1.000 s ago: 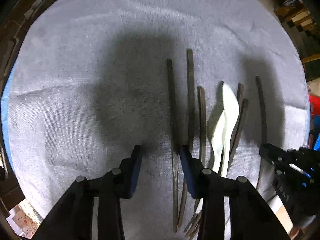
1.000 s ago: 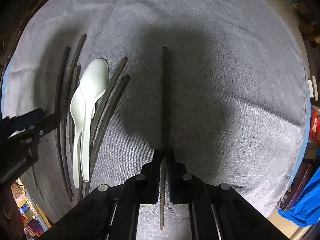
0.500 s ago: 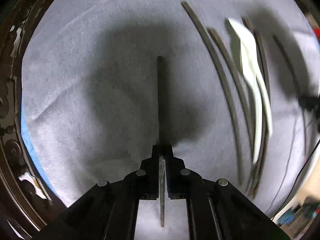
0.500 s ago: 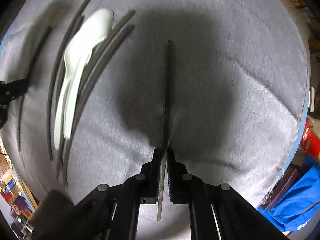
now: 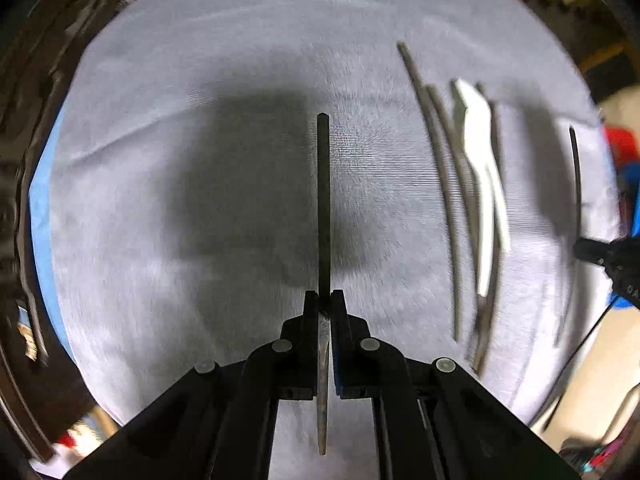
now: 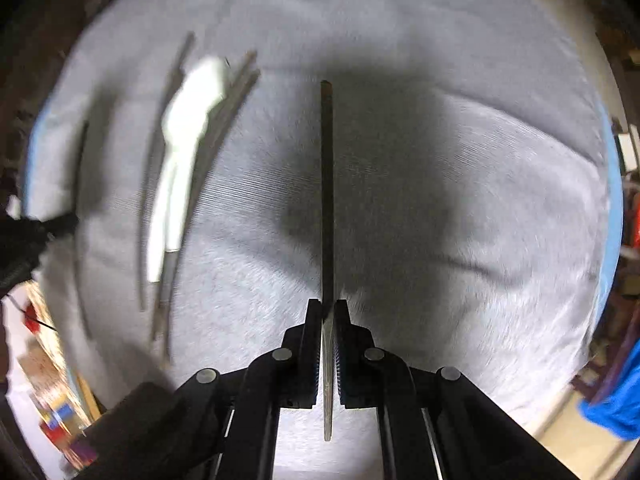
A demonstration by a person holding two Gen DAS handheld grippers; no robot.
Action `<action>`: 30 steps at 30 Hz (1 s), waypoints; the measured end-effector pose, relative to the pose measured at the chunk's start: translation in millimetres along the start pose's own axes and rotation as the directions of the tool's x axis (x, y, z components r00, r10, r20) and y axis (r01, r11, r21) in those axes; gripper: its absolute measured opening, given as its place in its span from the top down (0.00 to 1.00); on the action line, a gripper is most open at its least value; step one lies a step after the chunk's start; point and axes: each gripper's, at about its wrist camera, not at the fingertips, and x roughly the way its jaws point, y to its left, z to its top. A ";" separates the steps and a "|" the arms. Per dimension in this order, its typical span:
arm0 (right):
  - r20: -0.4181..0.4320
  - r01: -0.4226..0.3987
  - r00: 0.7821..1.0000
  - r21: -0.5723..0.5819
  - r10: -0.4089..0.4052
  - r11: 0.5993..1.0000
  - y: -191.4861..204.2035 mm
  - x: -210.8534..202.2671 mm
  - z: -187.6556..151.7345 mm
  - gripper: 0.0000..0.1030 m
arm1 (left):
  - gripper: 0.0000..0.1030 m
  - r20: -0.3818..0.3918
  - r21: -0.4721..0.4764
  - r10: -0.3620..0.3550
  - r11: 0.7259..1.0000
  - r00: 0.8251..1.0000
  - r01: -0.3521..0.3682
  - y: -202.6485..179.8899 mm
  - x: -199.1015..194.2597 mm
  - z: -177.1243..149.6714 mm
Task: Organize utensils
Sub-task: 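Lift both held chopsticks upright and carry them over the black holder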
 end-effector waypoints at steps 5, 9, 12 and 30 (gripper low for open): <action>0.215 -0.139 0.969 0.058 0.124 0.989 -11.6 -39.1 -55.3 0.94 | 0.95 0.191 -0.065 -0.063 0.995 0.980 0.076 27.0 -75.1 -43.1; 0.383 -0.235 0.905 0.085 0.186 0.968 -15.1 -78.8 -98.1 0.94 | 0.95 0.339 -0.102 -0.112 0.983 0.934 0.155 45.8 -99.2 -97.4; 0.484 -0.293 0.845 0.065 0.226 0.954 -3.6 -110.9 -125.4 0.94 | 0.95 0.449 -0.105 -0.154 0.969 0.880 0.224 35.1 -114.0 -125.4; 0.775 -0.330 0.545 -0.152 0.319 0.932 93.6 -173.0 -227.7 0.93 | 0.95 0.795 -0.036 -0.147 0.957 0.589 0.287 -39.0 -94.6 -202.6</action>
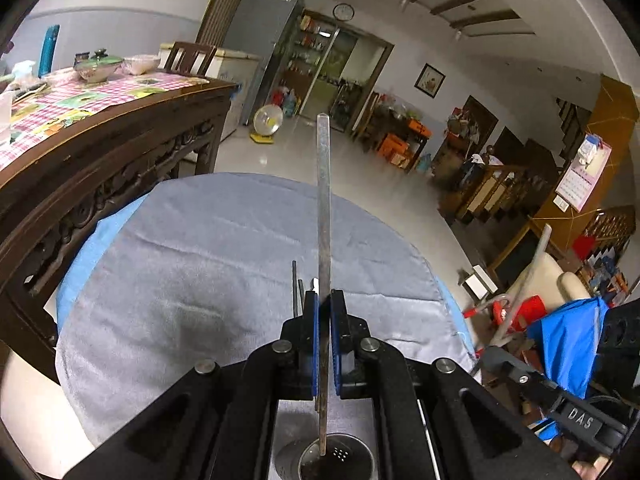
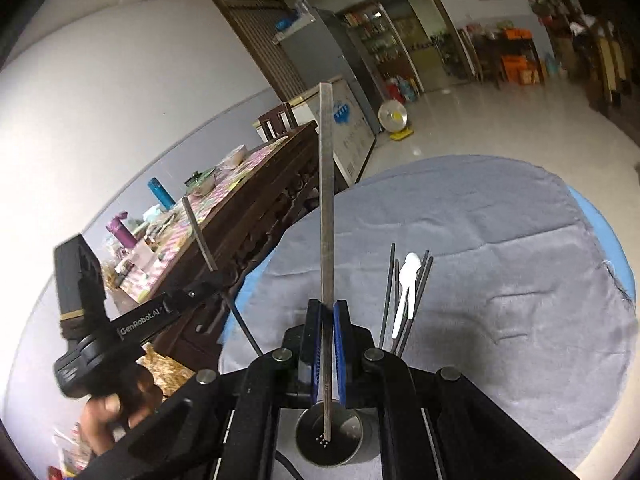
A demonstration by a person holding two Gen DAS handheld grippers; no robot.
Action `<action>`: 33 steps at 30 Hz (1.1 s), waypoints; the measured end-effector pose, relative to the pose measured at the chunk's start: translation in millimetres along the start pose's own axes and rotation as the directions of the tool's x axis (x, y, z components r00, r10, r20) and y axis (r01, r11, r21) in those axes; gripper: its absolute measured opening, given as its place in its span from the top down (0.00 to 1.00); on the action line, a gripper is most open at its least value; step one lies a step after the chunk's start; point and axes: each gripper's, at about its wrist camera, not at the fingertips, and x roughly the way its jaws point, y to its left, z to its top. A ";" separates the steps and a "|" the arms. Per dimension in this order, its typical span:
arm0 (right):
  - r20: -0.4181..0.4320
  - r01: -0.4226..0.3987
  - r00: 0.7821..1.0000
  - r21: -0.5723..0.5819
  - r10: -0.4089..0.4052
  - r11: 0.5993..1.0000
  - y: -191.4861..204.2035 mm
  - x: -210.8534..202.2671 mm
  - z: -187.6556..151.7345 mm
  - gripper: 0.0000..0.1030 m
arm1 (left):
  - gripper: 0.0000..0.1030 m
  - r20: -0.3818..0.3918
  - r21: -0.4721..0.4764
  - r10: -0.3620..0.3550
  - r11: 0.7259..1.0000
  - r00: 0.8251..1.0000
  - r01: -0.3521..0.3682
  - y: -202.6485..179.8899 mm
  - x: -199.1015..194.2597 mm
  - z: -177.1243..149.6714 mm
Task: Organize utensils
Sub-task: 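Lift both held chopsticks upright and carry them over the black holder, then lower the chopsticks into the holder and open both grippers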
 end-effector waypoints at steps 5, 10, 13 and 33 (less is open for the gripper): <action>0.015 0.057 0.998 -0.062 -0.056 0.996 12.6 20.0 -27.9 0.93 | 0.94 0.028 0.023 0.009 1.000 1.000 -0.009 0.2 9.3 -20.8; -0.008 0.101 0.995 -0.106 -0.102 0.989 13.1 39.5 -52.5 0.93 | 0.94 0.021 0.061 0.023 0.998 0.999 -0.025 -2.6 15.3 -39.2; -0.022 0.105 0.994 -0.105 -0.108 0.989 8.1 43.7 -62.2 0.93 | 0.94 0.002 0.082 0.027 0.996 1.000 -0.027 -4.1 20.0 -49.5; -0.087 0.108 0.989 -0.093 -0.116 0.990 -1.0 50.8 -89.5 0.93 | 0.94 -0.085 0.116 0.039 0.993 0.996 -0.029 -2.0 28.0 -87.3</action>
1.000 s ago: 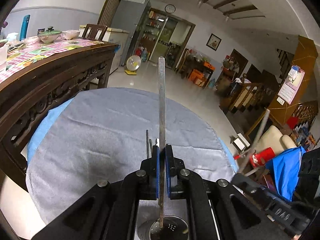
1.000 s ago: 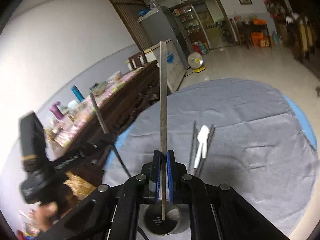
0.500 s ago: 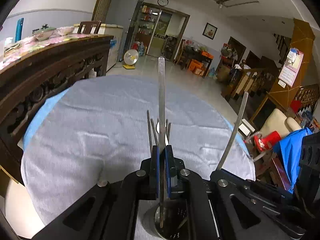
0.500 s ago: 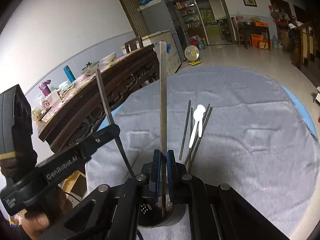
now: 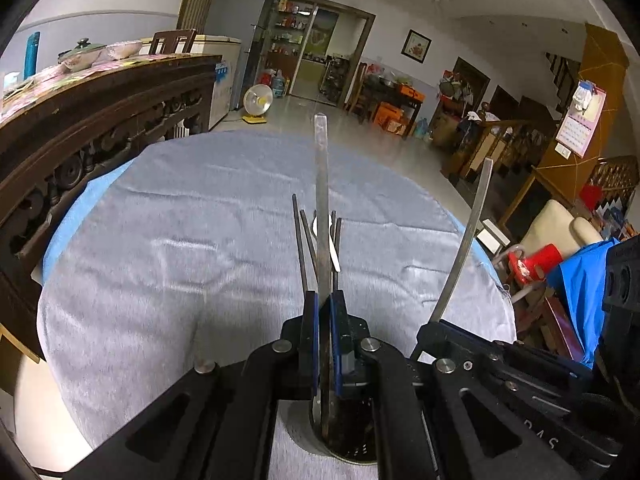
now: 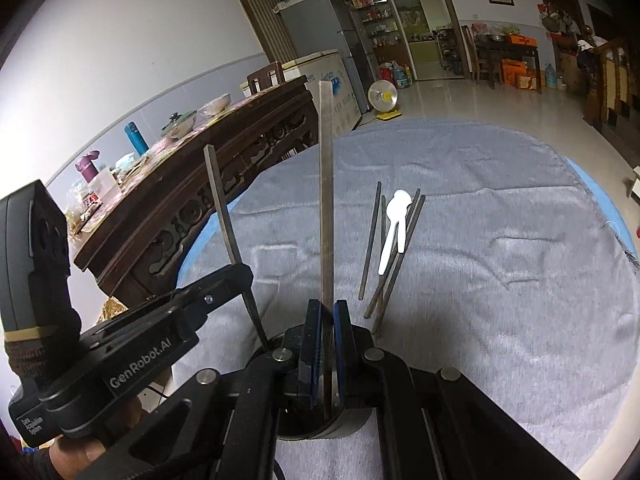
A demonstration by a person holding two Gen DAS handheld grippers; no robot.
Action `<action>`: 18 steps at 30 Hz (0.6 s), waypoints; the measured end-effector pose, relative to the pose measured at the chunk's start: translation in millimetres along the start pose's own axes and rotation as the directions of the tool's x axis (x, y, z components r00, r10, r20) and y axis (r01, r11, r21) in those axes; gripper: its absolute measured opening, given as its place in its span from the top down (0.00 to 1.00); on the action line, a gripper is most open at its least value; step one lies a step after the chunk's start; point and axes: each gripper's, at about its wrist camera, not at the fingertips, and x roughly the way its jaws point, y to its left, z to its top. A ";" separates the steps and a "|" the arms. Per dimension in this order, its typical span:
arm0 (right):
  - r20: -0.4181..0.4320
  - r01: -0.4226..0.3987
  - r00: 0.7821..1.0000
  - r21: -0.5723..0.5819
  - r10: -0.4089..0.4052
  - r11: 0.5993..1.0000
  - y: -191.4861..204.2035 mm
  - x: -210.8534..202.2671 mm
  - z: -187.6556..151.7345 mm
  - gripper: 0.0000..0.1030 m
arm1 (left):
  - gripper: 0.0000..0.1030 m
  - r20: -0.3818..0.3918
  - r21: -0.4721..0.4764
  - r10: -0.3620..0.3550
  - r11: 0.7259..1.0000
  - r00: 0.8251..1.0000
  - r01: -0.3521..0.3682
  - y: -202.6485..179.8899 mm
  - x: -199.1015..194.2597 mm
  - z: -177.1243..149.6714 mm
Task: Organize utensils
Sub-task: 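Lower the chopsticks into the holder and open both grippers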
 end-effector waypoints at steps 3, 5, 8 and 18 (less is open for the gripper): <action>-0.014 0.003 1.000 -0.001 -0.003 1.000 -0.1 3.3 -3.0 0.93 | 0.94 -0.011 0.003 0.000 1.000 1.000 0.000 0.3 0.8 -1.8; -0.023 0.004 1.000 0.000 -0.004 1.000 0.1 5.0 -4.9 0.93 | 0.94 -0.018 0.005 -0.001 1.000 1.000 0.002 0.3 0.7 -3.1; -0.038 0.000 0.999 0.001 0.000 1.000 0.2 7.2 -6.7 0.93 | 0.94 -0.026 0.006 0.000 1.000 1.000 0.001 -0.1 0.3 -4.7; -0.034 -0.021 0.999 0.045 0.023 0.999 -7.9 -3.1 -2.3 0.91 | 0.55 -0.017 -0.047 -0.027 0.999 0.999 0.026 8.4 -20.7 3.0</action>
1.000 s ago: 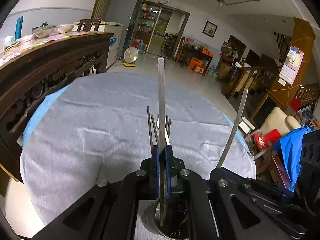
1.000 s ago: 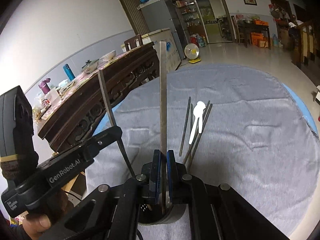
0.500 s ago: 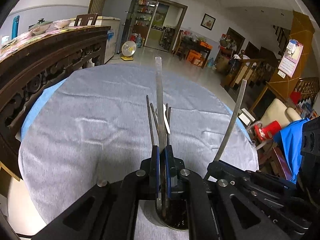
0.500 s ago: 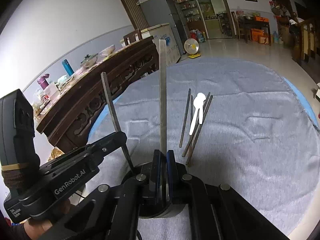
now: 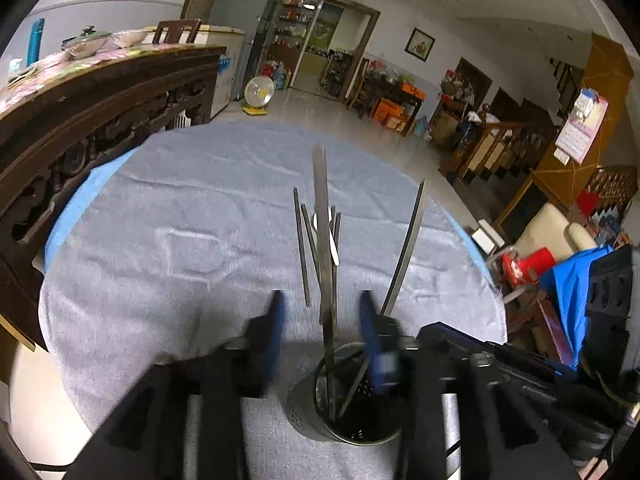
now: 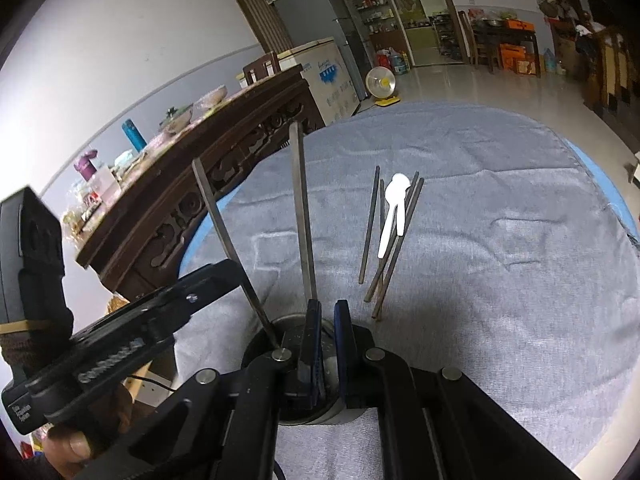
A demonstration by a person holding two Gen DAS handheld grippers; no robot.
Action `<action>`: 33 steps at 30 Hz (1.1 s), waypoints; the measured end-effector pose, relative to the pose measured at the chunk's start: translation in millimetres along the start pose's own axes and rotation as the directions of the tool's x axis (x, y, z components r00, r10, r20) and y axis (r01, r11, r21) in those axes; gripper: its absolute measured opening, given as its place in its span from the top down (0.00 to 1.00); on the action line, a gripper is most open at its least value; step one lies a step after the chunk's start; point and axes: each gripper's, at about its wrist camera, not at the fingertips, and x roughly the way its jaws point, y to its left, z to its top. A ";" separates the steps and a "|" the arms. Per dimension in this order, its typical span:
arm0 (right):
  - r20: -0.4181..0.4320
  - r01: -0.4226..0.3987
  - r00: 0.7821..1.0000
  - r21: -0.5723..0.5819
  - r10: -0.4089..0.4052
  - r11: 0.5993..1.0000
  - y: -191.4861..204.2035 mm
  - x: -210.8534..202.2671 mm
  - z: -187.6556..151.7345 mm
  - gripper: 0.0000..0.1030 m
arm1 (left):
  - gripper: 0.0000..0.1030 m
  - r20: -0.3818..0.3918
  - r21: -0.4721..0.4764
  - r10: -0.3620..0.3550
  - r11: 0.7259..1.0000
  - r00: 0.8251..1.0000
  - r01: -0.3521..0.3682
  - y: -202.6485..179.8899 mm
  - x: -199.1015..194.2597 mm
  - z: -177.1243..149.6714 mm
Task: Organize utensils
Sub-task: 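Lower the chopsticks into the holder and open both grippers, then grasp a white plastic spoon by its handle with the right gripper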
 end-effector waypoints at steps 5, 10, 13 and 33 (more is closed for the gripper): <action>0.030 -0.039 0.999 0.061 0.037 0.997 -13.8 -18.3 10.9 0.65 | 0.49 0.054 -0.037 -0.014 0.999 0.998 0.016 11.2 -25.0 13.0; 0.054 -0.050 0.998 0.154 0.042 0.987 -41.2 -30.3 20.1 0.49 | 0.38 0.110 -0.121 0.005 0.993 0.994 0.008 37.3 -44.7 26.9; 0.043 -0.037 0.999 0.222 0.028 0.974 -64.7 -29.0 17.9 0.47 | 0.35 0.119 -0.176 0.042 0.984 0.992 -0.021 59.3 -49.4 30.8; -0.172 0.128 0.981 0.244 -0.087 0.961 -119.5 28.1 -26.2 0.45 | 0.32 -0.273 -0.185 0.235 0.939 0.933 -0.291 130.0 52.4 -24.5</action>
